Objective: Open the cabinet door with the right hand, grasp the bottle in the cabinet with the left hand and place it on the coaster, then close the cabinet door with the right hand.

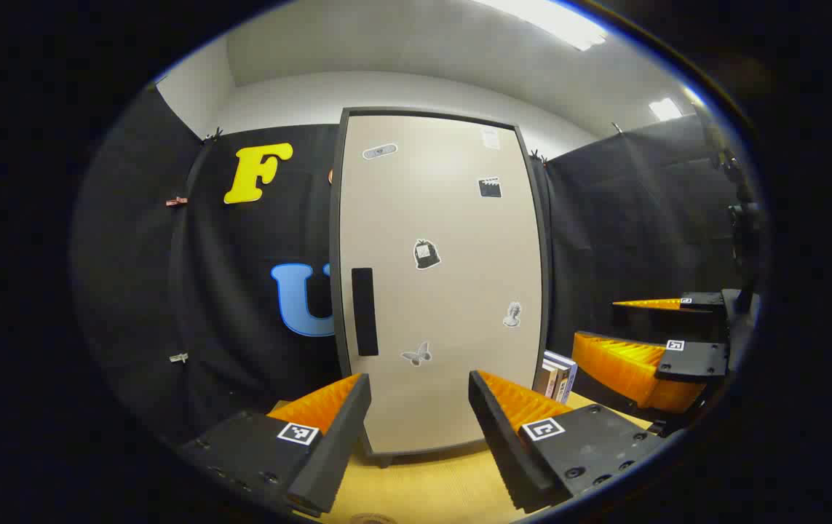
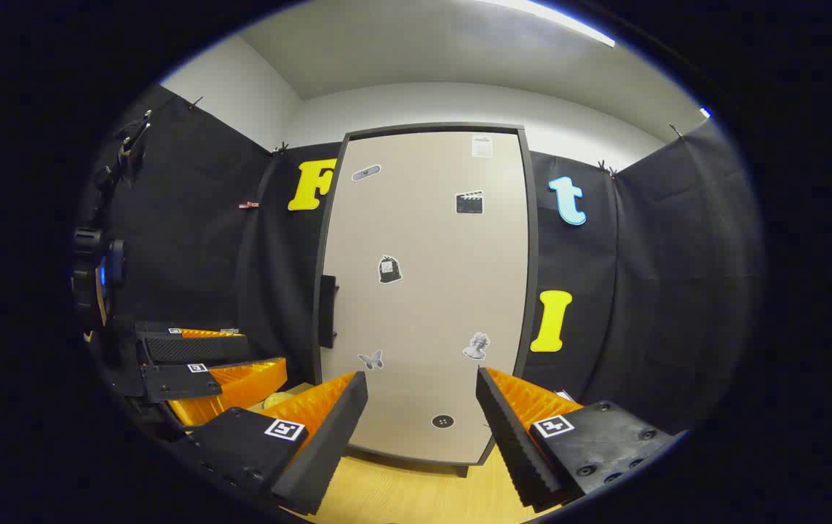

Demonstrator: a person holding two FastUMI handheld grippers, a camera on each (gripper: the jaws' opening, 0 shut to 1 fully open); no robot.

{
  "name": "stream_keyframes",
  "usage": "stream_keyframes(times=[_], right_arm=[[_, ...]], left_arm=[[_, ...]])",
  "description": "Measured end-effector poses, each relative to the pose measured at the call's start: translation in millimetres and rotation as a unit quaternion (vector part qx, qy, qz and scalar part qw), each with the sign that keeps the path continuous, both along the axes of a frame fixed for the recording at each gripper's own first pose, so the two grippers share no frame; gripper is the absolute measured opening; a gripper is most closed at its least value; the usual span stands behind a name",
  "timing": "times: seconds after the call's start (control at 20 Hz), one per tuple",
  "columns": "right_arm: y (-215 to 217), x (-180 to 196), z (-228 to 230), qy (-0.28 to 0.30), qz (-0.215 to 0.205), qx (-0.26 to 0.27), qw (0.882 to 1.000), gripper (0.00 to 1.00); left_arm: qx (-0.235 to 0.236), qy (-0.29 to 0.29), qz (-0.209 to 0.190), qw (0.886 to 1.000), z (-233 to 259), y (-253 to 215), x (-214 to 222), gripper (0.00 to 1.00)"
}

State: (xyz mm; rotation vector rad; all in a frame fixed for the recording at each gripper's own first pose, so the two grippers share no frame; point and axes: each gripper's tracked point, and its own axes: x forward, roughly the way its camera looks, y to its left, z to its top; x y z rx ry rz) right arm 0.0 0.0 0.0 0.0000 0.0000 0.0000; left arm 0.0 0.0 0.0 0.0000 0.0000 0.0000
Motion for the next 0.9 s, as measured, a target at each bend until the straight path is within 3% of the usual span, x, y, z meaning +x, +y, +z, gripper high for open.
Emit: stream_keyframes(times=[0.45, 0.9], right_arm=[[32.6, 9.6, 3.2, -0.021, 0.033, -0.021, 0.999, 0.97], [26.1, 14.6, -0.2, -0.02, 0.012, -0.029, 0.999, 0.98]], left_arm=[[-0.003, -0.017, -0.012, 1.0, 1.0, 17.3, 7.5, 0.86], [0.002, -0.023, -0.007, 1.0, -1.3, 26.0, 5.7, 0.86]])
